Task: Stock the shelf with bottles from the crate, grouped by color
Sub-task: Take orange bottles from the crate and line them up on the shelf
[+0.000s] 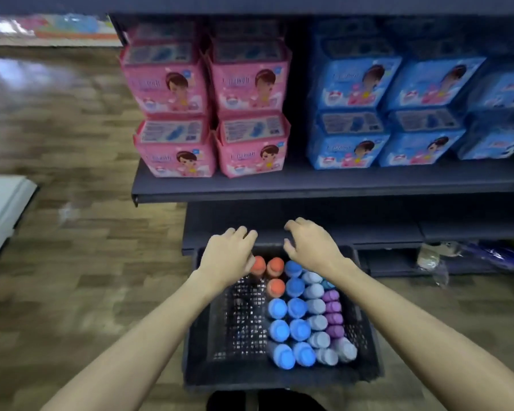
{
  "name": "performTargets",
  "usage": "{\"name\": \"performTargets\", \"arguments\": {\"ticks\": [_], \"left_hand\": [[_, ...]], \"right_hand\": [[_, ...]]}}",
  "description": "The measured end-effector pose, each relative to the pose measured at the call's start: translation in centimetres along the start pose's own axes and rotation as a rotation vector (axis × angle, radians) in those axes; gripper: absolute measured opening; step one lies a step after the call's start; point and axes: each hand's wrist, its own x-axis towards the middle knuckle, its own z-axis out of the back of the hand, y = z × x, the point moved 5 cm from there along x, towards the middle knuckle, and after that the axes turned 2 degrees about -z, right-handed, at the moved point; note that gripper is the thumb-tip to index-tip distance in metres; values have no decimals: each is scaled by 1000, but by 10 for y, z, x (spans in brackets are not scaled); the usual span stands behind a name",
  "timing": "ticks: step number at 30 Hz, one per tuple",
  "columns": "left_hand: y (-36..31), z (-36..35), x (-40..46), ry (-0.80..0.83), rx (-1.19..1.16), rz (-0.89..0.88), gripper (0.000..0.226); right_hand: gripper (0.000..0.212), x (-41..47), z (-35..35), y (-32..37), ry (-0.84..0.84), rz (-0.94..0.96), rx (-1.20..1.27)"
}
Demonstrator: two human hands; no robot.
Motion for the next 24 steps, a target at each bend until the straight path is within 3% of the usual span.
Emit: {"name": "performTargets", "arguments": {"ticks": [6,14,24], "left_hand": [[1,-50,-23,165,-79,93,30],[8,-89,-21,203,-193,196,29],[18,-146,-33,213,-285,314,27]], "right_hand": [[30,-2,-57,-16,157,-86,33],[24,6,-115,-26,239,-121,39],[43,33,-203,-12,312,-160,156]]}}
